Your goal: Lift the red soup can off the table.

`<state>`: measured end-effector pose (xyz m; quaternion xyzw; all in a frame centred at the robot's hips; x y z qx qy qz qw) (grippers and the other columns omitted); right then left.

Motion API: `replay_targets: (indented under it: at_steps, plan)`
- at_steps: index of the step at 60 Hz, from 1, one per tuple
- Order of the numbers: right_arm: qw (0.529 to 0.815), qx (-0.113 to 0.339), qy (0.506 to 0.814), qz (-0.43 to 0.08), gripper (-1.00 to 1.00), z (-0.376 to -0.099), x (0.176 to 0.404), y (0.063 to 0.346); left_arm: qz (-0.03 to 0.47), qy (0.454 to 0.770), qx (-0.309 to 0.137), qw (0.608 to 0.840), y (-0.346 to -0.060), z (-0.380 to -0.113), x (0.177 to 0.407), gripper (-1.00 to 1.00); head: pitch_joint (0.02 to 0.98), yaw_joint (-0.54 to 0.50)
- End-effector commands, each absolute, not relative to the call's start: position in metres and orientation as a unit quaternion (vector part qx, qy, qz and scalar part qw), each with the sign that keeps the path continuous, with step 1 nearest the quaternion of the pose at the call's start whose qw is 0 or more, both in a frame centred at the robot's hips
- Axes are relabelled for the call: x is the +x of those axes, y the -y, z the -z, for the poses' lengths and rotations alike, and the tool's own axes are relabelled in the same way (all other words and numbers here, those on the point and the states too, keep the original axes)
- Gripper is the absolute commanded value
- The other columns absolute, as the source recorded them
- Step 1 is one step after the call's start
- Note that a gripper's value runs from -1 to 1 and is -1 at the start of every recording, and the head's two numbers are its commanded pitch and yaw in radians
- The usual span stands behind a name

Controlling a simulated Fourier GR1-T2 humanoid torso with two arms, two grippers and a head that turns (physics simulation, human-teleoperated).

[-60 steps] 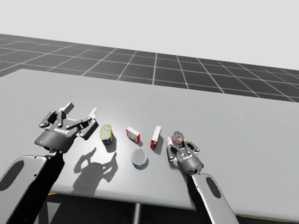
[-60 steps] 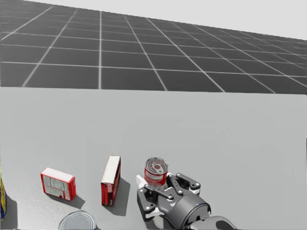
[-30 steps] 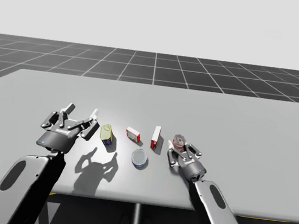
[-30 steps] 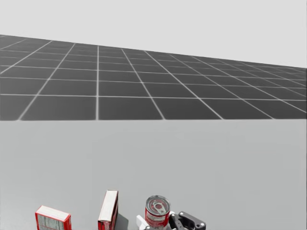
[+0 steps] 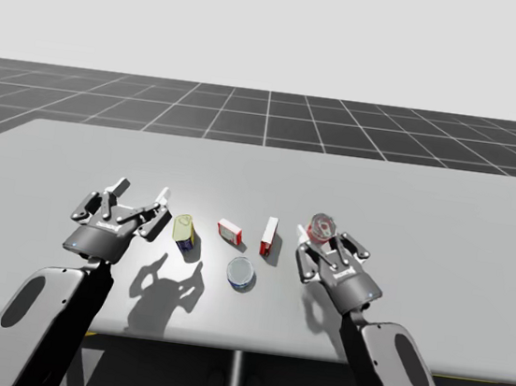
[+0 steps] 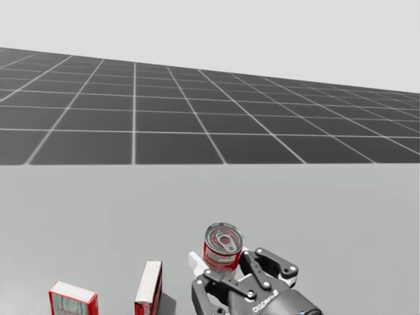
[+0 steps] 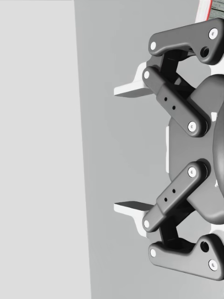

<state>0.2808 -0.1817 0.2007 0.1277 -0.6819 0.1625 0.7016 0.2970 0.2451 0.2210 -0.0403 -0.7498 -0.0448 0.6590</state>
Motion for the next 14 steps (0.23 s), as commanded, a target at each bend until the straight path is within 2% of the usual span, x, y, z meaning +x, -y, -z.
replay_targets:
  at_steps: [1, 14]
  plan:
    - [0.661, 0.090, 0.735, -0.122, 0.98, -0.257, 0.289, 0.187, 0.044, 0.750, -0.041, 0.659, -0.246, -0.221, 0.297, -1.00, 0.429, -0.24]
    - [0.621, 0.072, 0.771, -0.119, 1.00, -0.308, 0.289, 0.195, 0.043, 0.750, -0.041, 0.658, -0.246, -0.222, 0.297, -1.00, 0.429, -0.25]
